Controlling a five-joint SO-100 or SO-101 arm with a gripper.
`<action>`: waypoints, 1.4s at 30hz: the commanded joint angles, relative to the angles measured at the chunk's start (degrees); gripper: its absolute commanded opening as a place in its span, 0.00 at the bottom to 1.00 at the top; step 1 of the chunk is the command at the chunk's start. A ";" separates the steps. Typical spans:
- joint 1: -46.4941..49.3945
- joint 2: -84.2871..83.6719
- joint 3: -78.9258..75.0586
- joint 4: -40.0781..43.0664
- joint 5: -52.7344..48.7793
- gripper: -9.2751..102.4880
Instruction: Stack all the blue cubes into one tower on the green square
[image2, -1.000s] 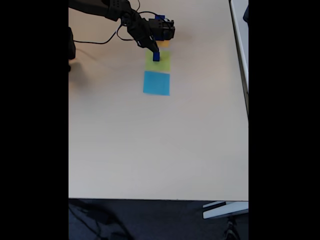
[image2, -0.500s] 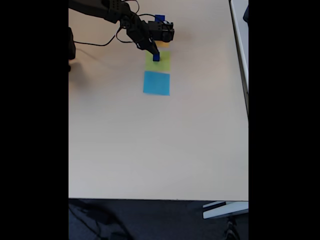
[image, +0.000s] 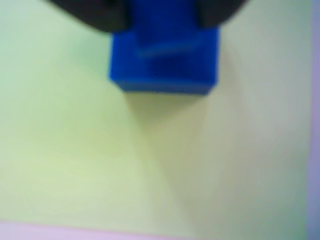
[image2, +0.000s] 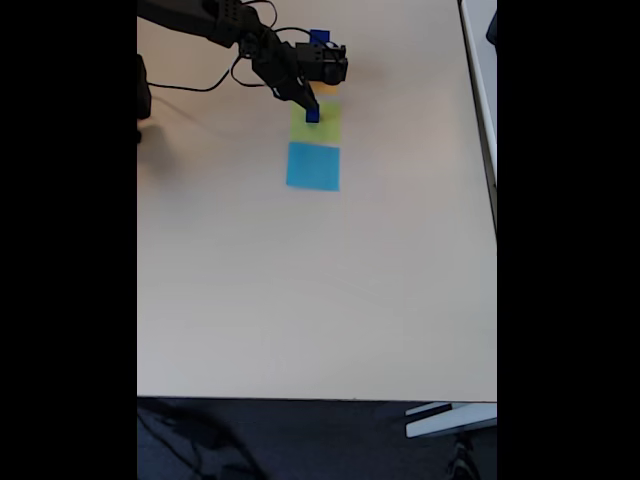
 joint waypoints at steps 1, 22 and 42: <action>0.35 4.66 -0.35 -1.32 -0.09 0.09; 0.00 4.57 0.53 -2.37 0.44 0.12; -0.62 4.57 1.14 -4.39 -0.09 0.19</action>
